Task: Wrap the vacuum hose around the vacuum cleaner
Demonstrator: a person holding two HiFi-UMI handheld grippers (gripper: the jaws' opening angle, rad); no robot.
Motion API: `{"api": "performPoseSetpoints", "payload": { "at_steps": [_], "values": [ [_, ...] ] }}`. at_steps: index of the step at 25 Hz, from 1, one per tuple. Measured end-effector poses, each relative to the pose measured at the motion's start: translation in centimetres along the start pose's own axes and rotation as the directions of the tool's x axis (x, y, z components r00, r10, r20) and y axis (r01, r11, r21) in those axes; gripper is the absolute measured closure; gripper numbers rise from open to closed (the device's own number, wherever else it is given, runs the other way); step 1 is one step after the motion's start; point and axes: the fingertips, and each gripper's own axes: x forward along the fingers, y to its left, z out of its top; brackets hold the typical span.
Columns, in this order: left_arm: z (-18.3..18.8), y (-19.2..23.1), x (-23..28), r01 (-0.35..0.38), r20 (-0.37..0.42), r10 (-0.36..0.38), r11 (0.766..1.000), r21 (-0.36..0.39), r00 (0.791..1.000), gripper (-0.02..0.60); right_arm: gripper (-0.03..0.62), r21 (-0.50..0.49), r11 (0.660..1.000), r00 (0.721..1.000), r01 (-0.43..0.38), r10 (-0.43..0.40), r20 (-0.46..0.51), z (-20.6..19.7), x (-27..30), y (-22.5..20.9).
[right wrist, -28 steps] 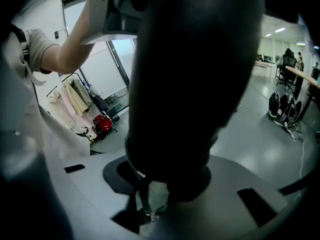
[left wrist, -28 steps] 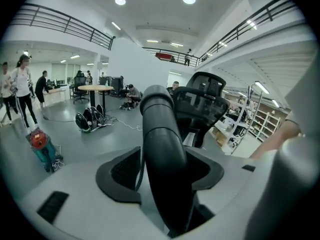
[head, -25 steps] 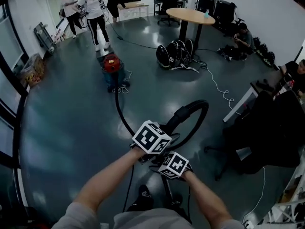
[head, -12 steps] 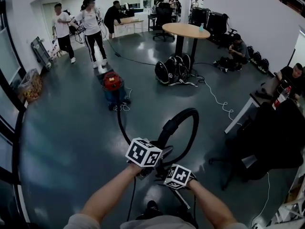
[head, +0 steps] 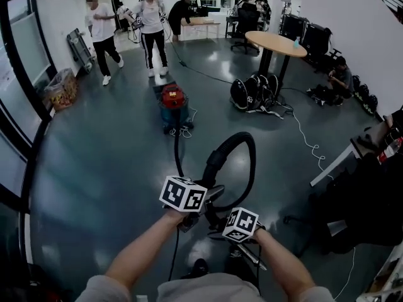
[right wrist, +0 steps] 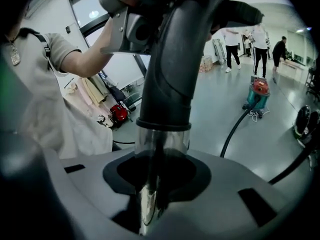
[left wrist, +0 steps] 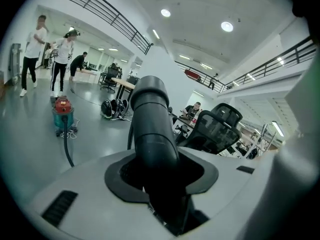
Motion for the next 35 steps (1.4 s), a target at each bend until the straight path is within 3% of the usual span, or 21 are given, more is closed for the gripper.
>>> {"api": "performPoseSetpoints", "payload": {
  "at_steps": [7,14,18,22,28,30,35],
  "values": [
    [-1.8,4.2,-0.5,-0.147,-0.016,0.146,0.982,-0.122,0.989,0.422,0.482,-0.057,0.986,0.987,-0.159,0.159,-0.003,0.0,1.9,-0.6],
    [-1.8,7.3,0.5,-0.244,0.013,0.263,0.91,-0.335,0.965,0.431,0.482,-0.11,0.952,0.956,-0.287,0.291,0.024,-0.9,0.4,-3.3],
    [-0.1,6.8,2.4,-0.291,0.062,0.339,0.877,-0.383,0.939,0.439,0.482,-0.145,0.934,0.94,-0.327,0.337,0.056,-2.1,-1.7,-5.2],
    [2.9,5.3,5.3,-0.339,0.082,0.394,0.865,-0.371,0.915,0.446,0.482,-0.192,0.925,0.935,-0.328,0.347,0.071,-3.1,-4.7,-7.3],
    [5.2,5.7,7.0,-0.325,0.118,0.409,0.843,-0.427,0.905,0.457,0.48,-0.201,0.914,0.912,-0.352,0.383,0.145,-2.4,-6.1,-8.7],
    [5.4,6.2,7.2,-0.342,0.117,0.426,0.837,-0.426,0.897,0.457,0.48,-0.217,0.923,0.926,-0.318,0.351,0.136,-2.5,-6.0,-9.6],
    [5.7,7.4,7.4,-0.438,0.093,0.502,0.819,-0.371,0.86,0.457,0.391,-0.209,0.957,0.964,-0.201,0.231,0.131,-4.1,-7.5,-13.7]
  ]
}}
